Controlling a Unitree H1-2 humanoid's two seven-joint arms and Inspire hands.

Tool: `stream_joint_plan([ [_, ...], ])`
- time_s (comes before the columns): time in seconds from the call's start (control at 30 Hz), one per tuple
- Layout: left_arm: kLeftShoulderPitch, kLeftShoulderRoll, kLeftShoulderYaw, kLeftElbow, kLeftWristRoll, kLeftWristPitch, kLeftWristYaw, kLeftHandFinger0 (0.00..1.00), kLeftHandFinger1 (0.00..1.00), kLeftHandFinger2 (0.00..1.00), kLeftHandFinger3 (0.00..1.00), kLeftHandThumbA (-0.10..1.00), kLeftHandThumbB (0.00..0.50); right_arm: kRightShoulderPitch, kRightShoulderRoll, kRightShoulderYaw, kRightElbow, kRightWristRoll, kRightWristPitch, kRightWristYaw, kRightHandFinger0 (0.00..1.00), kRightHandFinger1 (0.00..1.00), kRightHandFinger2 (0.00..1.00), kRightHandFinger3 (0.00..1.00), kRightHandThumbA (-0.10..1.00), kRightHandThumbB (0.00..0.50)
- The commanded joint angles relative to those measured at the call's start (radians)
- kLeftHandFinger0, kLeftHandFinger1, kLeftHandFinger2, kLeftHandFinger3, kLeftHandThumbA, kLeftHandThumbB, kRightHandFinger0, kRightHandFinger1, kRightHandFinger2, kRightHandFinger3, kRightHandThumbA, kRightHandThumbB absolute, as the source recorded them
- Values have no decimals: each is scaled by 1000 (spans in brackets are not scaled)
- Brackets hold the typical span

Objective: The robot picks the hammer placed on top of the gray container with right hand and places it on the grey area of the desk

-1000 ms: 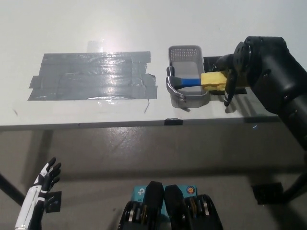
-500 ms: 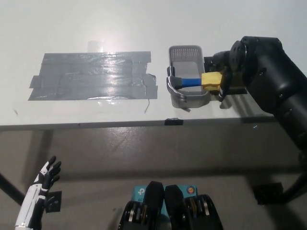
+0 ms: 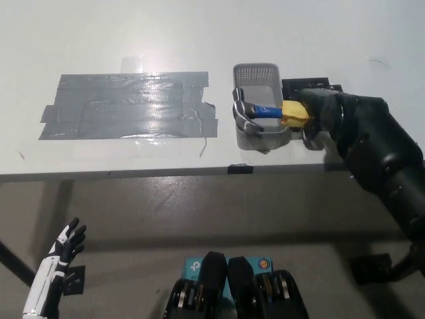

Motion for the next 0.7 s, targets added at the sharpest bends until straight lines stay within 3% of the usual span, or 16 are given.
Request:
stream_joint_plan([
  [0.0,-34,29,14,-29,2,-17,-5,1000,1000,1000,1000,1000,325,-36,-24,-110,55,47,-161,-488,5,486,818,248,-100,218],
  [0.03,-36,29,13,-28,10,-18,-1,1000,1000,1000,1000,1000,315,-38,-27,-112,62,50,-167,-494,22,537,882,247,-100,216],
  [0.13,-36,29,12,-28,20,-18,3,1000,1000,1000,1000,1000,318,-34,-28,-155,71,98,-216,-523,11,547,888,188,-100,224],
  [0.2,-37,29,12,-27,20,-18,3,1000,1000,1000,1000,1000,323,-40,-23,-216,77,163,-231,-502,11,553,897,135,-100,178],
  [0.23,-36,29,12,-27,20,-17,3,1000,1000,1000,1000,1000,322,-47,-20,-250,81,197,-244,-488,46,558,895,236,-100,166],
  [0.27,-37,29,12,-27,18,-16,2,1000,1000,1000,1000,1000,322,-48,-17,-277,70,221,-238,-473,45,537,870,413,-100,167],
  [0.37,-39,30,12,-23,13,-20,-1,1000,1000,1000,1000,1000,320,-77,-5,-377,53,296,-205,-426,0,469,834,676,-100,191],
  [0.47,-41,29,13,-22,18,-21,2,1000,1000,1000,1000,1000,323,-103,-1,-431,25,321,-183,-381,10,474,840,705,-100,155],
  [0.53,-42,33,11,-27,17,-9,-3,1000,1000,1000,1000,1000,327,-117,6,-467,-16,335,-149,-360,14,503,888,819,-100,137],
  [0.6,-45,31,12,-21,1,-15,-9,1000,1000,1000,1000,1000,318,-128,6,-491,-70,351,-144,-325,1,504,852,896,-100,118],
  [0.67,-46,32,14,-20,7,-11,-3,1000,1000,1000,1000,1000,326,-142,2,-475,-113,329,-158,-321,0,493,810,867,-100,138],
])
